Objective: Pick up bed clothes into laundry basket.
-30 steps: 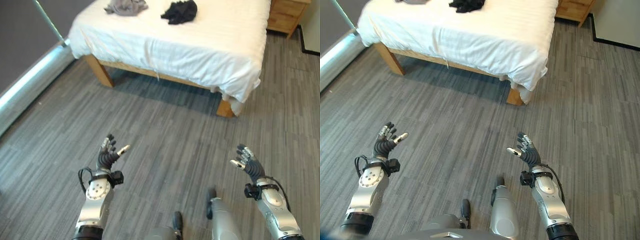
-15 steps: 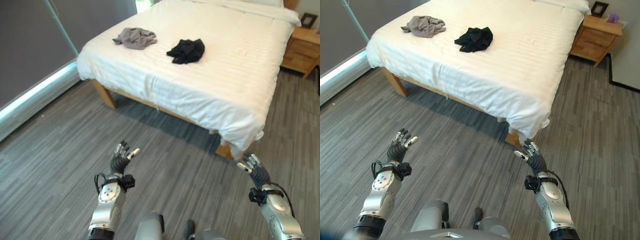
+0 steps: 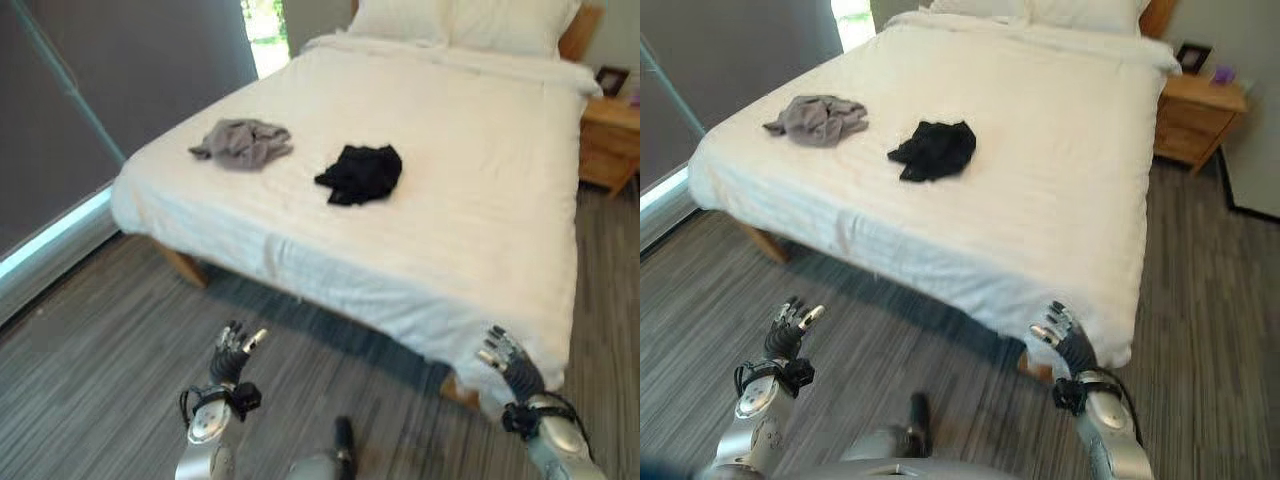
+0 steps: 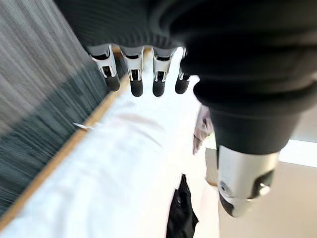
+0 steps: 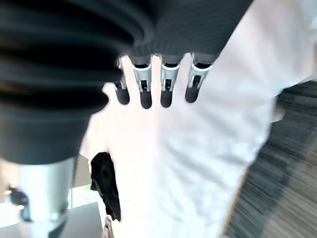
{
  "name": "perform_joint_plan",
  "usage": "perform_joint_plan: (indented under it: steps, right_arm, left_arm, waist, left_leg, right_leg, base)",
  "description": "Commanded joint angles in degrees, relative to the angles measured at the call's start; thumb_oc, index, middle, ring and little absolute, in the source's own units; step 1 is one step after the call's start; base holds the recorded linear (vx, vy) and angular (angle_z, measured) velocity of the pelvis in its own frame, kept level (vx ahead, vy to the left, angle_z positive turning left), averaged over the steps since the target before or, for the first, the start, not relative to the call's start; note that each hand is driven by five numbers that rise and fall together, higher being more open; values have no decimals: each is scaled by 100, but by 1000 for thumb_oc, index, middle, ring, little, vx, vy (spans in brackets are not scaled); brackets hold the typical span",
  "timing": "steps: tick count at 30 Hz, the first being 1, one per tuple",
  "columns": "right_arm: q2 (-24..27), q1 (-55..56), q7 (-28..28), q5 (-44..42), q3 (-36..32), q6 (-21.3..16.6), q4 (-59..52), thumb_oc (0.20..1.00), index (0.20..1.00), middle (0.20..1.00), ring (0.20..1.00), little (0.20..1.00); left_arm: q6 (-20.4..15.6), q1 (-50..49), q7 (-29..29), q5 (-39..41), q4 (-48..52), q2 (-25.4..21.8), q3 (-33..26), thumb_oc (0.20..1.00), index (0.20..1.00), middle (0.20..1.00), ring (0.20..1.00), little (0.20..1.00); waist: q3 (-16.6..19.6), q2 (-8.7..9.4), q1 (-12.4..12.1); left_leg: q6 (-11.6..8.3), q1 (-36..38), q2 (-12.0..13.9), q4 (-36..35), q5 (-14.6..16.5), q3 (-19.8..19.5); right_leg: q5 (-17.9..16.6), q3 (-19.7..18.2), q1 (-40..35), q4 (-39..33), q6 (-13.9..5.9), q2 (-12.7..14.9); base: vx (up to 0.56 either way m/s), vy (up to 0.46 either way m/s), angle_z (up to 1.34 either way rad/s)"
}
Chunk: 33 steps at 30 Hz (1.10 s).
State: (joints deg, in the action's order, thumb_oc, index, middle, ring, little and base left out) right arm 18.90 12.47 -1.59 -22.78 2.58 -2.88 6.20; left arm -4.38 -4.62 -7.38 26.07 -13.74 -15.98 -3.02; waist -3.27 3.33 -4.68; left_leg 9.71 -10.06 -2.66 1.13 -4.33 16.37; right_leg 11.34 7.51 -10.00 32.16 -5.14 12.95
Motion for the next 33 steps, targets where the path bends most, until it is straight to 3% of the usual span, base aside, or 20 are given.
perform_joint_plan:
  steps: [1,2,3,5,6,7,10,13,21,22,23,25,26,27,32,33]
  right_arm:
    - [-77,-535,10,-156,-149,-285,-58,1000,1000,1000,1000,1000]
    - [-5,-466,-79,-150,-186,-271,-182,1000,1000,1000,1000,1000]
    - [-2,-467,-79,-150,-187,-269,-185,1000,1000,1000,1000,1000]
    - [48,-462,-48,-184,-277,-272,-183,1000,1000,1000,1000,1000]
    - [67,-457,-22,-193,-335,-290,-144,1000,1000,1000,1000,1000]
    - [148,-468,17,-123,-475,-310,-124,1000,1000,1000,1000,1000]
    - [278,-541,34,40,-627,-313,-210,1000,1000,1000,1000,1000]
    - [539,-657,-47,296,-675,-287,-254,1000,1000,1000,1000,1000]
    - [2256,-2146,-225,1686,-25,-74,277,1000,1000,1000,1000,1000]
    - [2496,-2557,-281,1906,291,-47,440,1000,1000,1000,1000,1000]
    - [2780,-3902,-153,2421,1264,102,1377,1000,1000,1000,1000,1000]
    - [2790,-4384,-177,2549,1632,166,1736,1000,1000,1000,1000,1000]
    - [2731,-5567,-105,3039,2486,283,2875,1000,1000,1000,1000,1000]
    - [2709,-5647,-92,3031,2550,259,2940,1000,1000,1000,1000,1000]
    - [2240,-7522,162,3858,3647,374,5451,1000,1000,1000,1000,1000]
    - [2146,-7927,220,4420,3941,434,6276,1000,1000,1000,1000,1000]
  left_arm:
    - [-310,232,109,-194,511,-364,-184,1000,1000,1000,1000,1000]
    - [-296,345,168,-292,532,-473,-125,1000,1000,1000,1000,1000]
    - [-297,349,169,-293,531,-470,-126,1000,1000,1000,1000,1000]
    - [-289,434,212,-245,497,-483,-31,1000,1000,1000,1000,1000]
    - [-280,457,231,-239,474,-473,13,1000,1000,1000,1000,1000]
    - [-274,469,269,-297,410,-433,83,1000,1000,1000,1000,1000]
    - [-259,350,358,-333,468,-391,136,1000,1000,1000,1000,1000]
    - [-231,218,457,-339,483,-335,228,1000,1000,1000,1000,1000]
    - [-162,-297,786,-26,497,-307,422,1000,1000,1000,1000,1000]
    - [-182,-317,813,11,486,-335,464,1000,1000,1000,1000,1000]
    - [-193,-362,819,201,533,-455,713,1000,1000,1000,1000,1000]
    - [-194,-375,823,259,565,-495,755,1000,1000,1000,1000,1000]
    - [-223,-365,821,376,628,-616,872,1000,1000,1000,1000,1000]
    - [-222,-360,820,377,628,-598,844,1000,1000,1000,1000,1000]
    - [-298,-307,716,581,760,-869,805,1000,1000,1000,1000,1000]
    - [-307,-314,668,564,811,-987,796,1000,1000,1000,1000,1000]
  waist:
    - [-191,-125,0]
    - [-388,-316,352]
    - [-389,-330,365]
    - [-473,-367,570]
    - [-475,-343,619]
    - [-466,-231,754]
    - [-437,-147,731]
    - [-368,-28,697]
    - [-121,85,273]
    - [-120,83,232]
    - [-122,100,17]
    - [-146,101,-34]
    - [-207,108,-204]
    - [-217,96,-175]
    - [-409,-30,-514]
    - [-532,-179,-652]
  left_leg:
    - [-1018,148,582,86,-158,-327]
    - [-909,888,424,-380,24,-549]
    - [-915,885,438,-390,11,-564]
    - [-925,1169,363,-500,110,-767]
    - [-924,1214,316,-506,133,-886]
    - [-949,1441,177,-589,275,-1179]
    - [-923,1609,130,-610,421,-1328]
    - [-904,1697,43,-586,511,-1544]
    - [-955,1609,96,-613,524,-1746]
    - [-972,1609,112,-613,528,-1773]
    - [-1010,1562,116,-613,512,-1894]
    - [-1025,1538,121,-613,497,-1930]
    - [-1063,1439,122,-613,445,-2042]
    - [-1064,1437,123,-613,444,-2043]
    - [-1135,1006,105,-613,276,-2311]
    - [-1177,749,66,-612,169,-2477]
  right_leg:
    - [-2429,-627,459,-763,-353,586]
    - [-1565,-353,1421,-498,-187,-7]
    - [-1576,-330,1413,-513,-176,-20]
    - [-1160,-79,1585,-1003,-132,-316]
    - [-1083,-177,1645,-1269,-124,-518]
    - [-1099,-557,1656,-2292,-218,-853]
    - [-1398,-577,1593,-2828,-299,-876]
    - [-1485,-844,1483,-2967,-320,-955]
    - [-1551,-594,1000,-3567,-249,-931]
    - [-1537,-570,971,-3577,-236,-926]
    - [-1520,-489,914,-3617,-209,-915]
    - [-1509,-457,912,-3614,-199,-915]
    - [-1509,-378,941,-3623,-182,-907]
    - [-1508,-376,943,-3621,-182,-907]
    - [-1531,-132,1187,-3642,-156,-879]
    - [-1547,4,1376,-3641,-145,-857]
  base:
    - [646,692,36]
    - [412,348,47]
    - [541,414,54]
    - [307,97,64]
    - [533,77,88]
    - [493,71,165]
    - [332,20,114]
    - [214,-24,6]
    - [102,-54,19]
    - [96,-81,17]
    - [73,-62,9]
    - [15,-65,11]
    - [-17,-67,38]
    - [-42,-68,39]
    - [-93,-49,37]
    - [-136,-39,58]
